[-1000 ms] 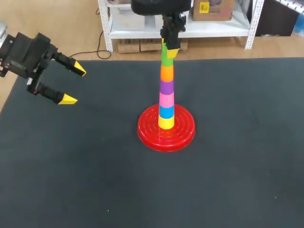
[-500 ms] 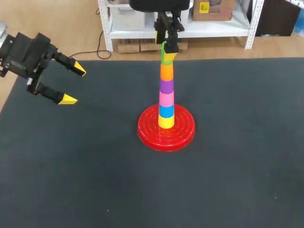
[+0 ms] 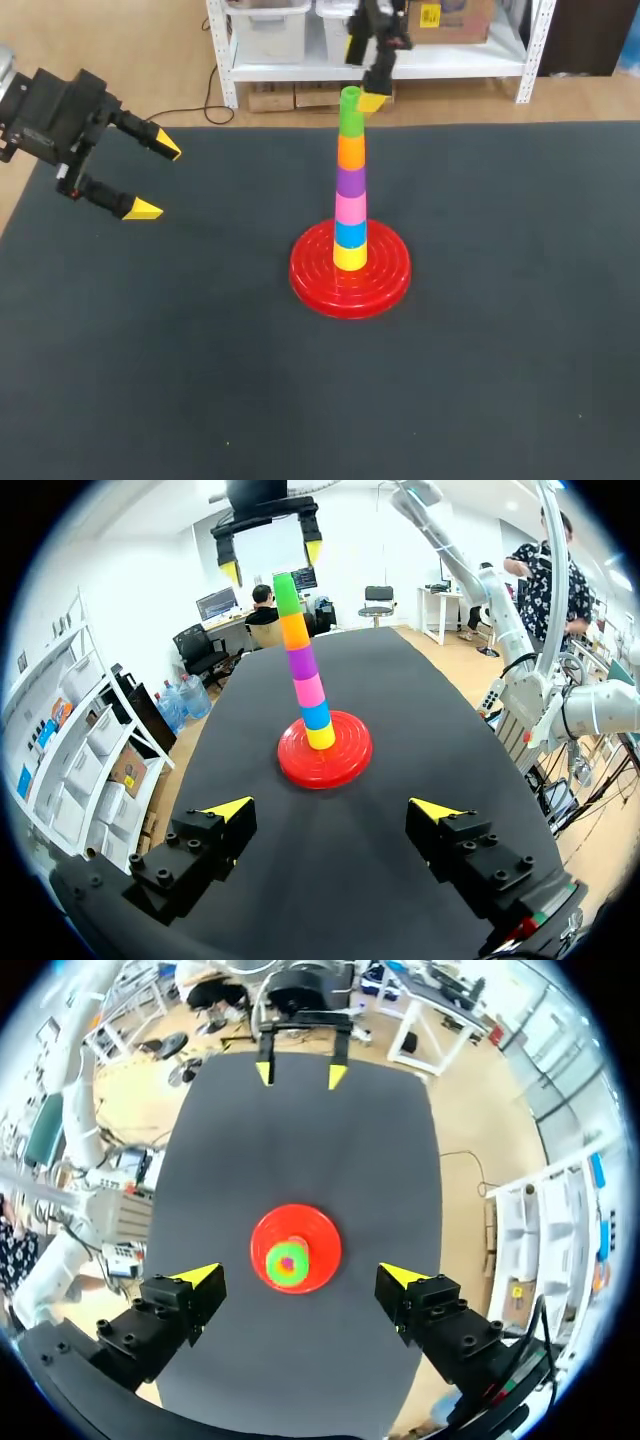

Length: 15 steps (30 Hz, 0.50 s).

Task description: Pick up and stack the cylinders on the red base in this order: pink,purple,orange,green

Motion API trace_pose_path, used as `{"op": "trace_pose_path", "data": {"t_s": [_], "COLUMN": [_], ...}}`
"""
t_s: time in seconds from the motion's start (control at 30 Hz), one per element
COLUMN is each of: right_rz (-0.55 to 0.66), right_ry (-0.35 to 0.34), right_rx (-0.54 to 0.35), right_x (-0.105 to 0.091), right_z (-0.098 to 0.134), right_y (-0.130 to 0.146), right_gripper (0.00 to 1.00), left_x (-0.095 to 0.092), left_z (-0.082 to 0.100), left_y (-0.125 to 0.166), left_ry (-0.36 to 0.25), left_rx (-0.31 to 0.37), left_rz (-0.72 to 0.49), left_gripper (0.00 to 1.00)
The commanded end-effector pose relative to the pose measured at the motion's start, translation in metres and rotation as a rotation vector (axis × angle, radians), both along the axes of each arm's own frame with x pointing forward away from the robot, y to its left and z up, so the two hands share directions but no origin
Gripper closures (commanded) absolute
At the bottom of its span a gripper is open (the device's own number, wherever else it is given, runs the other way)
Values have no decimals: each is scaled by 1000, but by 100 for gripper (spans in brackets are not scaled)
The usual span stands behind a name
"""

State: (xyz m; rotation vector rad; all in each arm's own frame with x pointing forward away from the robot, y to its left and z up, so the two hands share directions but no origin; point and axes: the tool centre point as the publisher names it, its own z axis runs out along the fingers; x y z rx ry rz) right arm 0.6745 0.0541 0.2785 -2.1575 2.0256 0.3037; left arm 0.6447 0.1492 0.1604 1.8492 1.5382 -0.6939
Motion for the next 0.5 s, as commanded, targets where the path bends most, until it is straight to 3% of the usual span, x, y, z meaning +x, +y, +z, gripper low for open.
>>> {"op": "trace_pose_path", "data": {"t_s": [0.03, 0.3, 0.4, 0.5], "right_rz": [-44, -93, -130, -144], "right_ry": [-32, -14, -53, -49], "right_rx": [147, 208, 219, 224], "right_x": [-11, -13, -12, -12], "right_z": [-8, -21, -24, -24], "right_y": [-30, -45, -47, -47], "right_gripper": [0, 0, 0, 0], "left_x": [0, 0, 0, 0], "left_z": [-1, -1, -1, -1], "left_y": [0, 0, 0, 0], "left_ry": [-2, -2, -2, -2], "left_rx": [-1, -1, -1, -1], "left_rz": [1, 1, 1, 1], "left_gripper": [0, 0, 0, 0]}}
